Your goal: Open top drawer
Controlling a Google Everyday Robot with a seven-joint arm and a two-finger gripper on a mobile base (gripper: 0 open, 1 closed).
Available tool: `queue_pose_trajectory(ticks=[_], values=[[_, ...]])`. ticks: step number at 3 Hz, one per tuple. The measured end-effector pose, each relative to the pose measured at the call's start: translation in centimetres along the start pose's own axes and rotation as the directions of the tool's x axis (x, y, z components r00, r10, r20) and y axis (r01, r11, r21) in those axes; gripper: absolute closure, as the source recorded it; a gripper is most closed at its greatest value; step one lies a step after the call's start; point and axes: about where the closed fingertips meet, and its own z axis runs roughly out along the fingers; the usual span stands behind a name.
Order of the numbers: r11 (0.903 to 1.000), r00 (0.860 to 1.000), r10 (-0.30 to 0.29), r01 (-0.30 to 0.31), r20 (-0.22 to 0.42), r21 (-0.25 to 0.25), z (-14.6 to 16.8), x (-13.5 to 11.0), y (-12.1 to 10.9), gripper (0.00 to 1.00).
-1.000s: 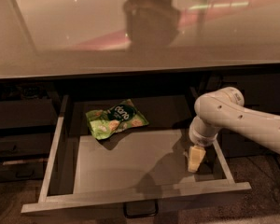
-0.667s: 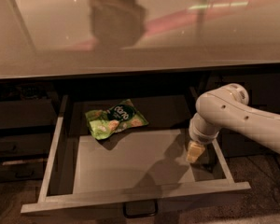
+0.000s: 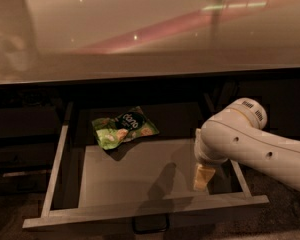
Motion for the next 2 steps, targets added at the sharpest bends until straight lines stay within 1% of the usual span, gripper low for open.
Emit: queue_pose_trajectory(ticks=[1, 2], values=[[1.0, 1.0, 0.0, 0.0, 0.0, -0.001, 0.1, 0.0, 0.0, 0.0], [0.9988, 0.999, -0.049, 0.049, 0.012, -0.003, -0.1, -1.2, 1.3, 0.0]])
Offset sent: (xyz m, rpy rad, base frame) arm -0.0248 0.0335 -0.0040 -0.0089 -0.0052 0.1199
